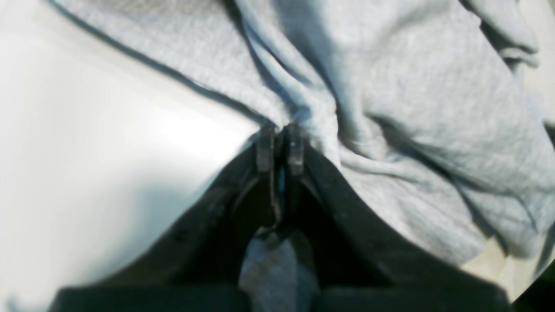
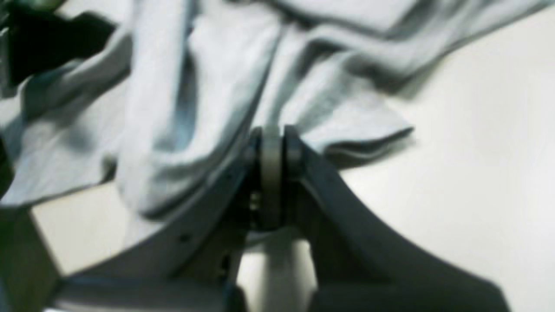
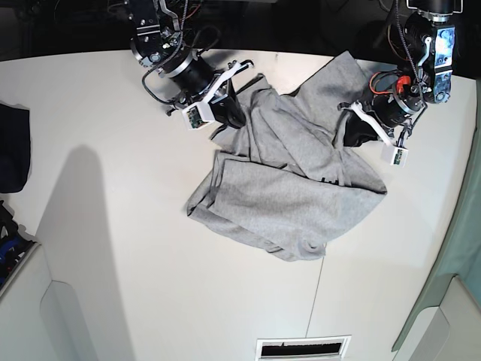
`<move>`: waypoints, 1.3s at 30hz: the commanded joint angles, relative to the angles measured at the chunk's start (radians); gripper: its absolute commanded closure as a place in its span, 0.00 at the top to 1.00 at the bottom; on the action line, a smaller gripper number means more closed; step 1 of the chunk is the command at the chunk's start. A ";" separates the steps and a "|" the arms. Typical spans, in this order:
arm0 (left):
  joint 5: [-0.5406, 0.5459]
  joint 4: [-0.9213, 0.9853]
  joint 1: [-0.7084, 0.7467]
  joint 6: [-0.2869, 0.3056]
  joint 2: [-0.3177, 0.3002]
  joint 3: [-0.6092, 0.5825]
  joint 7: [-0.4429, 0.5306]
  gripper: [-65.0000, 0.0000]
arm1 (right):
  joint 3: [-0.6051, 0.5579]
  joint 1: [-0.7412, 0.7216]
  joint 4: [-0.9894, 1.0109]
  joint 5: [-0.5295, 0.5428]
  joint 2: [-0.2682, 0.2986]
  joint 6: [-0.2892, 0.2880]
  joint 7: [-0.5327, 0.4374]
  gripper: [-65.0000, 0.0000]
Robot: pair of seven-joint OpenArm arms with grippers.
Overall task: Layout the t-shirt on the table in an organized manner, then fold the t-shirt properly
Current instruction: 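Lift the t-shirt with both grippers and stretch it apart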
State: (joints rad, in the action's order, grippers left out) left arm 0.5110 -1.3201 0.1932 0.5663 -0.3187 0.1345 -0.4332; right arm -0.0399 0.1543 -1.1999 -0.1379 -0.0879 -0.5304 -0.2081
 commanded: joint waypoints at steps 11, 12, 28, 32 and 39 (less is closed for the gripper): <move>0.002 -0.010 -0.002 0.003 -0.017 0.002 -0.005 0.00 | -0.002 -0.266 0.044 0.066 -0.012 0.149 0.090 0.49; 0.002 -0.010 -0.002 0.003 -0.017 0.002 -0.005 0.00 | -0.002 -0.296 0.086 0.066 -0.012 0.158 0.090 0.49; 0.014 -0.009 -0.006 -0.151 -0.017 0.002 0.010 0.00 | -0.015 -0.479 0.423 0.026 -0.064 0.041 -0.045 0.00; -0.071 -0.009 -0.011 -0.166 -0.021 0.002 0.064 0.00 | -0.014 -0.478 0.307 -0.019 -0.063 -0.016 -0.042 0.00; -0.090 -0.009 -0.083 -0.246 -0.126 0.002 0.070 0.00 | -0.014 -0.478 -0.035 0.026 -0.032 -0.027 0.085 0.00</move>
State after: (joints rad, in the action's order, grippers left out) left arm 0.4110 -1.3151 0.1268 0.3206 -0.4267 0.1299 -0.3889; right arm -0.0555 -0.2966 -1.2179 -0.1291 -0.1181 -0.5564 -0.0837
